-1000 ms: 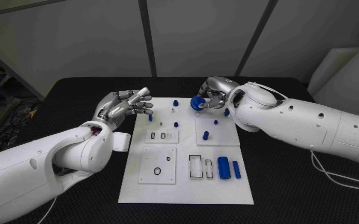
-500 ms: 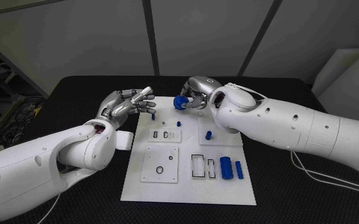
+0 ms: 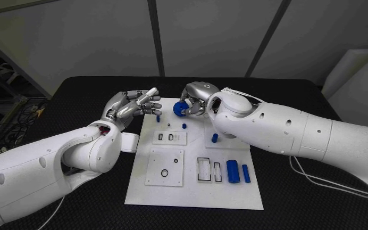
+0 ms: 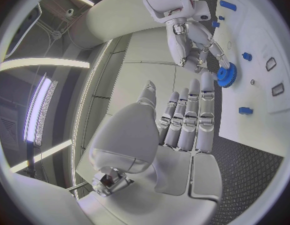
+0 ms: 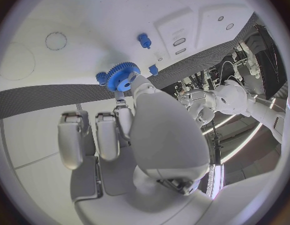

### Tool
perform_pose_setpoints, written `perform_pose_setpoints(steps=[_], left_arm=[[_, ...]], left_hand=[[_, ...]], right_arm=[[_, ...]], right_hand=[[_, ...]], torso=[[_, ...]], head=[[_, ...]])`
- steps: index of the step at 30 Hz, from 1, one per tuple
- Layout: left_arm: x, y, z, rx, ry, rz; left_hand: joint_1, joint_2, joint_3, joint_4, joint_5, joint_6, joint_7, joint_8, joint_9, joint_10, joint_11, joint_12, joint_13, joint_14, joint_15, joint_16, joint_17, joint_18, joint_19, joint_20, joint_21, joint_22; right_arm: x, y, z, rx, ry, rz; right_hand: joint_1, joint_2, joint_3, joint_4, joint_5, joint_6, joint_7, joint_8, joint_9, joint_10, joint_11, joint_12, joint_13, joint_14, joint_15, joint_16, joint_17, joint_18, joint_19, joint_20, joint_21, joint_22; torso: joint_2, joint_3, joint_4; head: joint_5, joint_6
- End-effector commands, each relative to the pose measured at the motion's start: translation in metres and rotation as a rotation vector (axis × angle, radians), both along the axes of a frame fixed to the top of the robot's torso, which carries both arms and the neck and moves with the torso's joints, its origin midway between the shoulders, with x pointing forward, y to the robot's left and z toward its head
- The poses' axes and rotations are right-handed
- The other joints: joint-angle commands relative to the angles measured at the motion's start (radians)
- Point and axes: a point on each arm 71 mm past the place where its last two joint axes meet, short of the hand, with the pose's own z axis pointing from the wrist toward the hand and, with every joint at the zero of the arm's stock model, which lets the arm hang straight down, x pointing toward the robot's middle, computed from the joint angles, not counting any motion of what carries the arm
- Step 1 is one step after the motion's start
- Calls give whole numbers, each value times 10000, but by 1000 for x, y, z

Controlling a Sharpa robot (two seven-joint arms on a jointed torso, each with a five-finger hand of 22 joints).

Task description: Assemble the parts on the task board

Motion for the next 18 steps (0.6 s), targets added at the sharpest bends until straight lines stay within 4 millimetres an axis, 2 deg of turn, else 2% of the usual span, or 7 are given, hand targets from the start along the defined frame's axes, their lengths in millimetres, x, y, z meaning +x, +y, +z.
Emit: perform_pose_setpoints(steps=[1, 12, 18], left_arm=[[0, -2, 2, -40, -86, -105], [0, -2, 1, -46, -83, -118], [0, -2, 1, -43, -77, -114]], left_hand=[[102, -17, 20, -65, -17, 44, 28, -58, -10, 60, 26, -65, -11, -7, -8, -39, 16, -105, -56, 25, -47, -10], [106, -16, 20, -72, -17, 42, 30, -63, -10, 58, 27, -69, -12, -7, -6, -45, 20, -105, -58, 26, -51, -13], [106, -15, 20, -73, -17, 42, 30, -64, -10, 58, 27, -69, -12, -8, -6, -46, 21, -105, -58, 26, -52, -13]], right_arm=[[2, 1, -2, -376, 38, 80], [4, 5, -5, -473, 90, 109], [5, 9, -7, -564, 169, 210]], right_hand=[[-91, -21, 75, 9, -32, 388, -180, 2, 136, -23, 51, -74, -30, 793, -38, 28, 1371, -146, 776, -50, 44, 2307], [-180, -78, 92, 15, -50, 338, -148, -81, 117, -107, 78, -197, -128, 785, -16, 11, 1347, -139, 753, -33, 32, 2278], [-506, -289, 22, 95, -449, -91, 29, -476, 15, -330, 234, -540, -404, 779, 113, 3, 1342, -129, 716, 72, 12, 2236]], torso=[[-4, 4, -4], [-7, 10, -11], [-4, 9, -10]], head=[[-7, -1], [31, -20], [35, -48]])
